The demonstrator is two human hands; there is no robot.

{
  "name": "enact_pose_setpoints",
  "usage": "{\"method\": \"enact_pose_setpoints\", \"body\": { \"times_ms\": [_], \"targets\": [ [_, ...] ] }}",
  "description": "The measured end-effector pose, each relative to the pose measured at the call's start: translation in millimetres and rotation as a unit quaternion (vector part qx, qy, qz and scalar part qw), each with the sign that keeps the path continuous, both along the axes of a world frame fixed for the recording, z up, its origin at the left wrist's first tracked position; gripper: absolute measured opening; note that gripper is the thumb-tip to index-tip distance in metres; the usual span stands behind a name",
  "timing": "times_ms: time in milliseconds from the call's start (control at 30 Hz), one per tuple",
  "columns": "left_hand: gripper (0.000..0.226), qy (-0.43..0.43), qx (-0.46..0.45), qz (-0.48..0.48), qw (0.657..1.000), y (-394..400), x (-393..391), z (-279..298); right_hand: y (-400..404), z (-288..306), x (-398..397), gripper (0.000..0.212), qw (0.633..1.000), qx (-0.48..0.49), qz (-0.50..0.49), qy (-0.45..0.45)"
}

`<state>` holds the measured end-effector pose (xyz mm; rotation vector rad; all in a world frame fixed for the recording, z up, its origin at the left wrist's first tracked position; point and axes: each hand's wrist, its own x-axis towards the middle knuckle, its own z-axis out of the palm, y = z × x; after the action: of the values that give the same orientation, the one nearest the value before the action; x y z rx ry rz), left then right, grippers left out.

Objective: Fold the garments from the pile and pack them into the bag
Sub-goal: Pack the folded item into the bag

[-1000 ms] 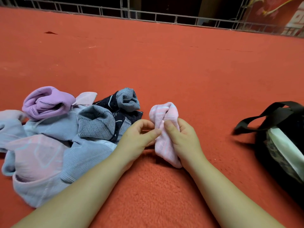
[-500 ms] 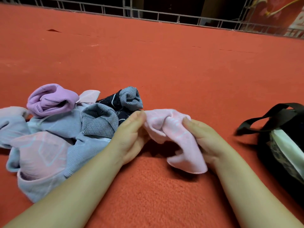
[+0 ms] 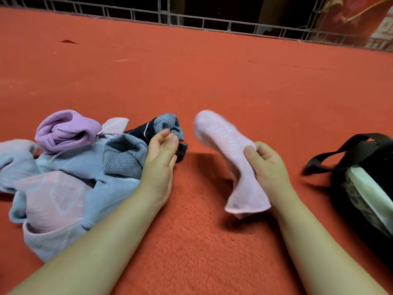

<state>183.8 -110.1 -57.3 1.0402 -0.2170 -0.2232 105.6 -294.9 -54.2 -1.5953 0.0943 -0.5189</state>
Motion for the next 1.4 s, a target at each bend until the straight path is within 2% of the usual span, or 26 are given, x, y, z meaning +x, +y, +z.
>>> {"method": "enact_pose_setpoints", "body": {
  "times_ms": [100, 167, 233, 300, 367, 433, 467, 533, 567, 600, 667, 700, 733, 800, 900, 967, 1067, 1133, 1167, 1200, 1233, 1300, 1333, 1400],
  "targets": [
    [0.036, 0.020, 0.067, -0.079, 0.994, -1, -7, -1, 15, -2, 0, 0.024, 0.993, -0.109, -0.035, -0.015],
    [0.042, 0.036, 0.121, -0.158, 0.979, -2, -11, -1, 22, -6, -1, 0.032, 0.984, -0.174, 0.011, 0.019],
    [0.036, -0.009, 0.195, -0.175, 0.965, -5, -12, -8, 29, -7, -1, 0.031, 0.977, -0.193, 0.077, 0.054],
    [0.016, -0.044, 0.232, -0.150, 0.960, -7, -10, -12, 30, -7, -1, 0.028, 0.982, -0.157, 0.075, 0.070],
    [0.018, -0.066, 0.252, -0.136, 0.956, -6, -8, -17, 24, -7, 2, 0.031, 0.992, -0.093, -0.025, 0.078],
    [0.012, -0.073, 0.254, -0.123, 0.957, -5, -6, -19, 16, -8, 5, 0.031, 0.985, -0.039, -0.138, 0.093],
    [0.009, -0.057, 0.236, -0.122, 0.962, -4, -5, -19, 12, -9, 6, 0.030, 0.982, 0.005, -0.155, 0.105],
    [0.020, -0.029, 0.209, -0.134, 0.968, -3, -5, -18, 7, -12, 9, 0.043, 0.978, 0.070, -0.143, 0.131],
    [0.032, -0.047, 0.229, -0.142, 0.962, -3, -6, -17, 3, -16, 11, 0.051, 0.979, 0.052, -0.138, 0.137],
    [0.046, -0.095, 0.279, -0.147, 0.944, -3, -7, -18, 0, -18, 12, 0.052, 0.982, 0.003, -0.129, 0.138],
    [0.066, -0.205, 0.386, -0.160, 0.885, -3, -12, -20, -3, -19, 14, 0.034, 0.982, -0.090, -0.109, 0.123],
    [0.073, -0.238, 0.422, -0.165, 0.859, -2, -14, -18, -5, -18, 14, 0.028, 0.983, -0.105, -0.107, 0.106],
    [0.074, -0.254, 0.440, -0.167, 0.845, 0, -15, -18, -8, -17, 12, 0.026, 0.985, -0.096, -0.116, 0.089],
    [0.059, -0.268, 0.455, -0.159, 0.834, 3, -12, -19, -17, -12, 8, 0.026, 0.985, -0.064, -0.154, 0.033],
    [0.029, -0.232, 0.431, -0.139, 0.861, 4, -4, -20, -37, -9, 5, 0.038, 0.967, -0.104, -0.230, 0.038],
    [0.026, -0.171, 0.392, -0.101, 0.898, 4, 0, -21, -42, -10, 7, 0.042, 0.951, -0.148, -0.263, 0.070],
    [0.026, -0.075, 0.323, -0.044, 0.942, 2, 2, -16, -47, -12, 7, 0.037, 0.940, -0.170, -0.287, 0.069],
    [0.023, -0.010, 0.238, -0.040, 0.970, 0, 0, -10, -52, -14, 6, 0.023, 0.931, -0.199, -0.283, 0.121],
    [0.022, -0.008, 0.209, -0.030, 0.977, 0, -2, -7, -55, -17, 6, 0.024, 0.918, -0.219, -0.282, 0.173],
    [0.023, -0.044, 0.213, -0.007, 0.976, 2, -5, -4, -55, -20, 5, 0.038, 0.900, -0.249, -0.283, 0.221],
    [0.026, -0.111, 0.249, 0.023, 0.962, 6, -7, -1, -54, -21, 5, 0.051, 0.879, -0.287, -0.281, 0.257],
    [0.040, -0.257, 0.379, 0.051, 0.888, 17, -13, 8, -51, -21, 6, 0.057, 0.842, -0.357, -0.282, 0.290],
    [0.048, -0.298, 0.455, 0.036, 0.838, 23, -18, 14, -50, -19, 7, 0.056, 0.841, -0.365, -0.277, 0.289],
    [0.062, -0.297, 0.591, -0.019, 0.749, 30, -29, 23, -50, -15, 7, 0.056, 0.888, -0.300, -0.248, 0.246]
  ]
}}
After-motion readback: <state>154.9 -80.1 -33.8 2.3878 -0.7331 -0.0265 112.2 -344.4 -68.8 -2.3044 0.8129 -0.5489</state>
